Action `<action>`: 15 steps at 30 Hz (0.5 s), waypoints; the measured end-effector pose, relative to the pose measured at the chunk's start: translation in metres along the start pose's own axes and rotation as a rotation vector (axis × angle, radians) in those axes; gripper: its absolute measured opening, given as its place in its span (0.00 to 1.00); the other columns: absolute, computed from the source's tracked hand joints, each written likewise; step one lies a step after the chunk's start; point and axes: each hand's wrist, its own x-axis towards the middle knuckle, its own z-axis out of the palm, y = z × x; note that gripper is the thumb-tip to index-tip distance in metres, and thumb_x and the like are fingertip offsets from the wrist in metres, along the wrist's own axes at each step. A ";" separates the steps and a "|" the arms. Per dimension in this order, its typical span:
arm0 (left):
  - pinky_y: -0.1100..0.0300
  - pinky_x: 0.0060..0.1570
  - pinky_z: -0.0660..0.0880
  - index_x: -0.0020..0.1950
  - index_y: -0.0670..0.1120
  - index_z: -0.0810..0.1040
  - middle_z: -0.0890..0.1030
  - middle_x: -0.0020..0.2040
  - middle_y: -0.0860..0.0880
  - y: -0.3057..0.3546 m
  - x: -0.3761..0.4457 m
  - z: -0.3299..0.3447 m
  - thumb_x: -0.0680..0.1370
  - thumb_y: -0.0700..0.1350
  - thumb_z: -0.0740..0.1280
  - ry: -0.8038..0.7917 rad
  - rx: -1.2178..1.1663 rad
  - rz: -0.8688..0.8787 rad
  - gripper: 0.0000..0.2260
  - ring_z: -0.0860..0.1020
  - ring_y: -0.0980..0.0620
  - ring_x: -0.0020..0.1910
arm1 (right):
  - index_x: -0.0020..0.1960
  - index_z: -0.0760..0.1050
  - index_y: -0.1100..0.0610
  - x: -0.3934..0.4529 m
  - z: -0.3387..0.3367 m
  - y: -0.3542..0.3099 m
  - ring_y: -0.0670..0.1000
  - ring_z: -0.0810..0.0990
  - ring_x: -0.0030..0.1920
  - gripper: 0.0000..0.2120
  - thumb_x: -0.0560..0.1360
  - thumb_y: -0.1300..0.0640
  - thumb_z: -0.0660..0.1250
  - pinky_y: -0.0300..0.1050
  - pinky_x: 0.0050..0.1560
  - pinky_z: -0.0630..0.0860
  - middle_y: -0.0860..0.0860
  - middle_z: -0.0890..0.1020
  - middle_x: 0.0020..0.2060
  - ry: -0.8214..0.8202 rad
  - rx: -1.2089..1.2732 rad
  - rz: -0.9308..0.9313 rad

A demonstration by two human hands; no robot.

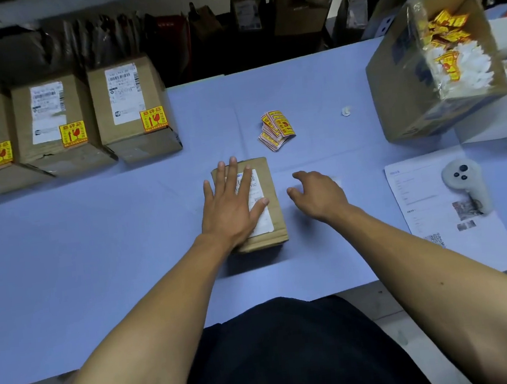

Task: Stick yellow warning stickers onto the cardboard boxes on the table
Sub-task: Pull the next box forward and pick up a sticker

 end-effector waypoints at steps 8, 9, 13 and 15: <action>0.48 0.76 0.39 0.81 0.51 0.46 0.39 0.81 0.48 -0.006 0.009 0.010 0.80 0.65 0.48 0.046 -0.071 0.021 0.33 0.37 0.45 0.80 | 0.76 0.64 0.57 0.056 -0.016 0.004 0.61 0.71 0.69 0.25 0.80 0.53 0.61 0.53 0.65 0.71 0.59 0.73 0.71 -0.005 0.050 0.023; 0.48 0.76 0.39 0.81 0.51 0.46 0.39 0.81 0.48 -0.006 0.010 0.010 0.79 0.66 0.46 0.048 -0.072 0.019 0.34 0.37 0.45 0.80 | 0.76 0.64 0.57 0.063 -0.018 0.003 0.62 0.72 0.69 0.26 0.80 0.54 0.61 0.54 0.64 0.72 0.59 0.73 0.70 0.013 0.048 0.014; 0.47 0.76 0.41 0.81 0.51 0.47 0.40 0.81 0.47 -0.006 0.011 0.012 0.78 0.66 0.43 0.045 -0.048 0.015 0.35 0.38 0.45 0.80 | 0.73 0.66 0.59 0.091 -0.025 -0.002 0.64 0.74 0.64 0.23 0.79 0.57 0.62 0.55 0.58 0.73 0.61 0.73 0.67 0.102 0.016 -0.042; 0.47 0.76 0.42 0.81 0.51 0.47 0.41 0.81 0.47 -0.006 0.011 0.013 0.78 0.66 0.44 0.043 -0.042 0.011 0.34 0.39 0.45 0.80 | 0.74 0.65 0.58 0.103 -0.025 -0.003 0.64 0.73 0.64 0.24 0.78 0.59 0.62 0.55 0.59 0.72 0.61 0.71 0.68 0.125 0.056 -0.059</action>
